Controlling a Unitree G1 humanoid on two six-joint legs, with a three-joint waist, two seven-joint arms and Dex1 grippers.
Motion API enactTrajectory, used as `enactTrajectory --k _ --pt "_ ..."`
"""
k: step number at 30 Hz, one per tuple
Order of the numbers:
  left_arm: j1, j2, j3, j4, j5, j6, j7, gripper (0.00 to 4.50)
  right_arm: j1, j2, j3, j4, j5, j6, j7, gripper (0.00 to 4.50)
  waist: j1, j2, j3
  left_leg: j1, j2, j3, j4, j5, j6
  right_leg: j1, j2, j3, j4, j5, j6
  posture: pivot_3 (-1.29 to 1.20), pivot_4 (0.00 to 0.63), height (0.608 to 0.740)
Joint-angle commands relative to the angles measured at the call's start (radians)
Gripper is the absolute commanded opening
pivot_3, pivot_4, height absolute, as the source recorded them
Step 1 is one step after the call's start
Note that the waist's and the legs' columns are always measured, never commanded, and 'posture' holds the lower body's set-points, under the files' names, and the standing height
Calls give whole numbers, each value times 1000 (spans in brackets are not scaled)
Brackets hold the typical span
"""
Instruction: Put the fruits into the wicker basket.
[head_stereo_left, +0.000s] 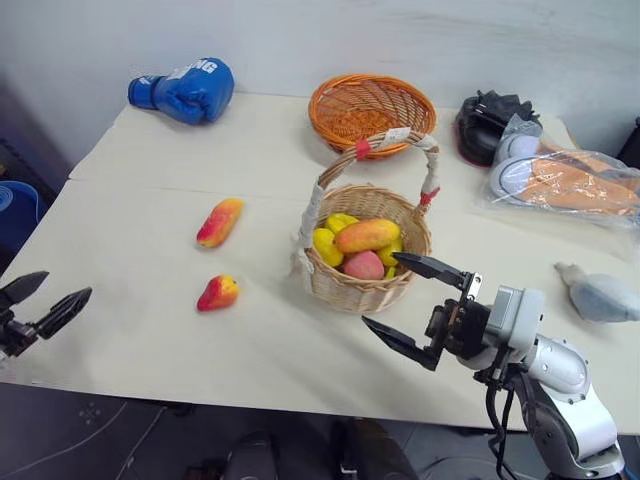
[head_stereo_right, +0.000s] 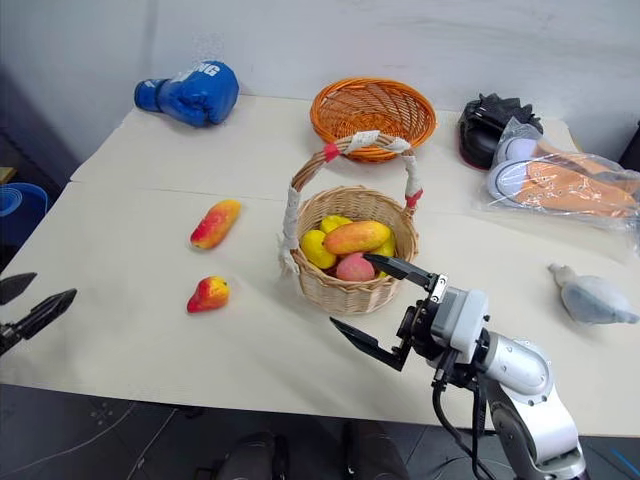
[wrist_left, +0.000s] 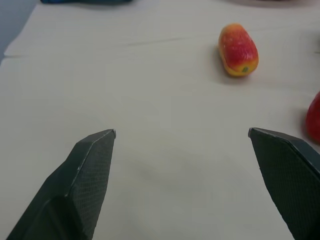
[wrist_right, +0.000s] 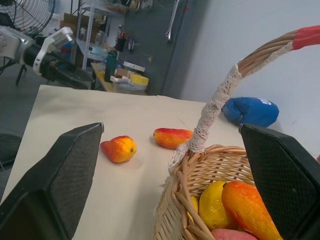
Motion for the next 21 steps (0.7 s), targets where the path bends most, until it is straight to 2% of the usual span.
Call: enactTrajectory --k 1,2,7,11,16,21 --pt "-169 56 -144 2 11 33 12 4474 -10 5 -17 -6 1 -24 2 4500 1 0 0 0 0 0 0 0 0 0 0 0 0 0 0 0 150 740" --pt "-207 61 -177 23 26 34 15 4474 -14 6 -17 -2 -1 -24 1 4500 -1 0 0 0 -1 1 0 0 0 0 0 0 -1 0 0 0 150 740" --pt "-596 24 -509 230 173 111 7 4474 -26 8 -13 -2 -36 -16 -26 4500 -10 1 0 -2 -1 3 1 2 -5 -2 4 2 -2 1 2 0 150 740" --pt "-795 -51 -634 471 287 74 81 4474 -27 12 -17 -14 -81 -8 -72 4500 -23 1 0 -2 0 8 1 2 -6 -3 8 6 -3 1 2 0 150 740" --pt "-899 -106 -717 646 385 -2 126 4474 -21 17 -14 -35 -107 10 -116 4500 -30 2 1 -3 4 10 1 2 -7 -6 10 7 -2 1 2 0 150 740" --pt "-934 -140 -738 721 415 -15 128 4474 -2 18 -19 -65 -116 26 -150 4500 -31 2 1 -3 4 10 4 2 -7 -6 9 8 -1 1 2 0 150 740"
